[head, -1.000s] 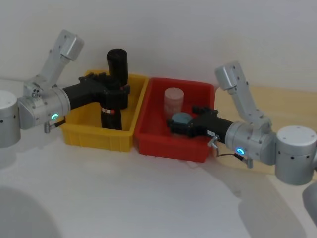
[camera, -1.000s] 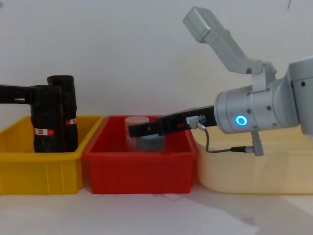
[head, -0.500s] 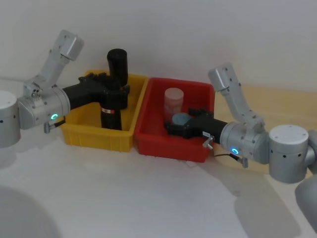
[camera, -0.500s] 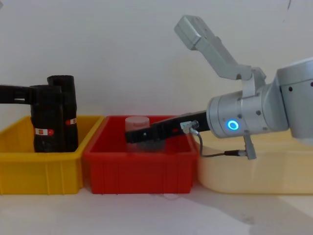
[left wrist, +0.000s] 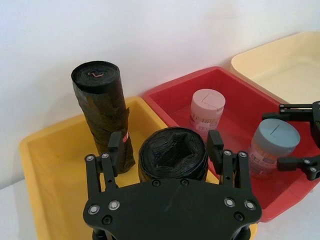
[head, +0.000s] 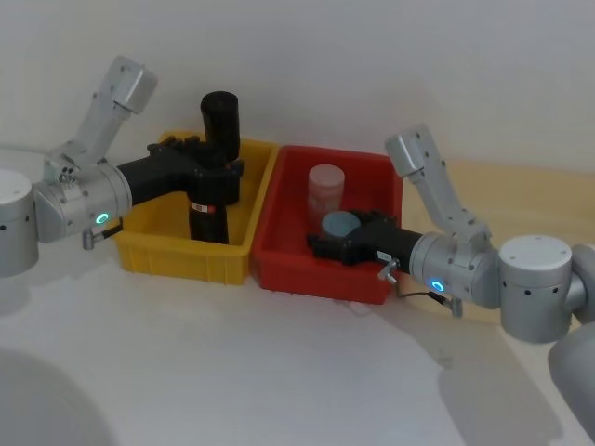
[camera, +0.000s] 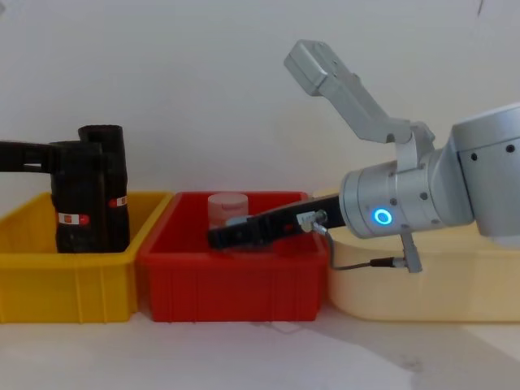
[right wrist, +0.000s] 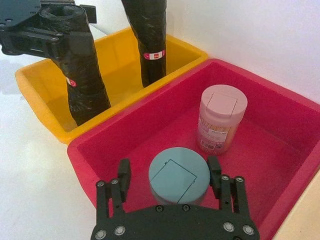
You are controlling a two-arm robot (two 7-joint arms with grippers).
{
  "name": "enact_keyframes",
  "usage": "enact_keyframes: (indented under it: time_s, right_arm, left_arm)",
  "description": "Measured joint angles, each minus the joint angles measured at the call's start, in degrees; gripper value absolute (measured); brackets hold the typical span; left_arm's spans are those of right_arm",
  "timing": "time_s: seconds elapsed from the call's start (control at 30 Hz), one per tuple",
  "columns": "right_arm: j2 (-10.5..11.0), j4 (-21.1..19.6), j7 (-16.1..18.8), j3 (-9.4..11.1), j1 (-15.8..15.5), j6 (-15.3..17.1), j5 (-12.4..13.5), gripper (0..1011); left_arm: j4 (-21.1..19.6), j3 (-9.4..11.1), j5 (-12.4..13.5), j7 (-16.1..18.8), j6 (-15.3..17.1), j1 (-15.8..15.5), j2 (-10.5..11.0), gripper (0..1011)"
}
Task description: Pick up the garbage bag with the one hand and transfer it to the other hand.
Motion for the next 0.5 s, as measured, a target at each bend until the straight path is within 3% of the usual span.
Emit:
enact_keyframes:
  time_s: [0.27, 0.33, 0.5]
  right_arm:
    - [-0.2, 0.58, 0.19, -0.05, 0.15, -0.01, -0.14, 762]
    - [-0.22, 0.66, 0.21, -0.05, 0.17, -0.01, -0.15, 684]
    - [-0.3, 0.85, 0.29, -0.08, 0.21, -0.02, -0.19, 660]
  left_arm:
    - [0.0, 0.0, 0.0, 0.0, 0.0, 0.0, 0.0, 993]
    - [0.0, 0.0, 0.0, 0.0, 0.0, 0.0, 0.0, 951]
    - [0.0, 0.0, 0.0, 0.0, 0.0, 0.0, 0.0, 830]
